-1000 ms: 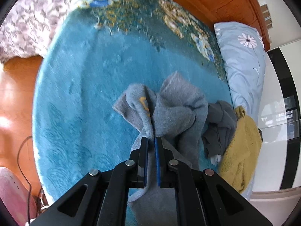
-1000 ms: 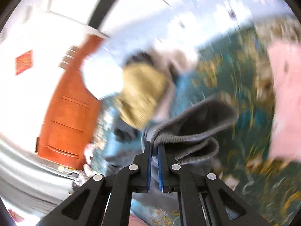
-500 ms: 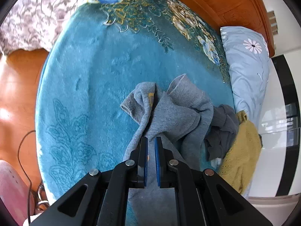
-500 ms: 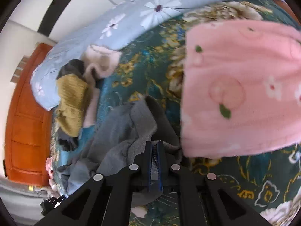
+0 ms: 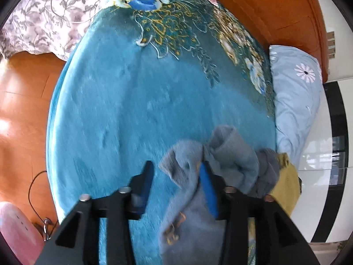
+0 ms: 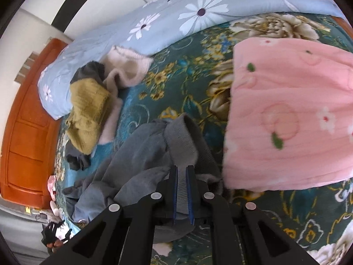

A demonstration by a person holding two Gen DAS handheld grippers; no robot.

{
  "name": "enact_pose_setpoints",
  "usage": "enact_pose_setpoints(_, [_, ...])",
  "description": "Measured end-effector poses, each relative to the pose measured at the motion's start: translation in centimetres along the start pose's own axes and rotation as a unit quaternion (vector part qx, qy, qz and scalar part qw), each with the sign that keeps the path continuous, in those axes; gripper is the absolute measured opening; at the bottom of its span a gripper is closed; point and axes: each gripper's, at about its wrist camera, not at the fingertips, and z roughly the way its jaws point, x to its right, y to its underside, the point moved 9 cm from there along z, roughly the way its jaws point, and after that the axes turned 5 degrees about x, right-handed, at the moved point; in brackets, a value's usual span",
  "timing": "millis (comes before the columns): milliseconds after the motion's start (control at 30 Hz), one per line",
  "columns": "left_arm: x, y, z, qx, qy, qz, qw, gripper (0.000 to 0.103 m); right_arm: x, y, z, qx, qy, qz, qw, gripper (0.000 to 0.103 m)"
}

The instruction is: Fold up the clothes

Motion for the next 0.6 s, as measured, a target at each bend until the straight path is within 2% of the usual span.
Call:
enact_pose_setpoints(67, [0.2,-0.4,1.1,-0.015,-0.005,0.009,0.9998,0.048,-0.6,0.3,0.4,-0.005,-0.002,-0.007,1.0,0.01])
enact_pose_setpoints(200, [0.8,0.0,3.7,-0.062,0.01,-0.017,0.9979,0.046,-1.8,0.9,1.2,-0.018,-0.005,-0.018,1.0,0.01])
enact_pose_setpoints(267, [1.1,0.7,4.8,-0.093,0.036,-0.05,0.9938,0.034,-2.0,1.1,1.4,-0.022,-0.003,-0.018,1.0,0.01])
enact_pose_setpoints(333, [1.1,1.3,5.2,-0.104,0.034,-0.054,0.9926,0.007,-2.1,1.4,1.8,-0.027,0.001,-0.016,1.0,0.01])
enact_pose_setpoints(367, [1.1,1.5,5.3,-0.105,0.027,-0.049,0.9929,0.008,-2.1,1.5,2.0,-0.029,0.003,-0.015,0.999,0.01])
enact_pose_setpoints(467, [3.6,0.2,3.3,-0.07,0.056,-0.005,0.996,0.006,-2.4,1.5,2.2,-0.03,0.004,-0.015,0.999,0.01])
enact_pose_setpoints(500, [5.2,-0.5,1.6,-0.043,0.081,0.028,0.9954,0.006,-2.5,1.5,2.2,-0.03,0.005,-0.018,0.999,0.01])
enact_pose_setpoints(533, [7.1,-1.2,-0.5,-0.012,0.11,0.066,0.9917,0.006,-2.7,1.4,2.2,-0.029,0.005,-0.021,0.999,0.01])
enact_pose_setpoints(600, [10.5,-2.2,-4.9,0.05,0.165,0.14,0.975,0.006,-2.7,1.4,2.3,-0.026,0.005,-0.02,0.999,0.01])
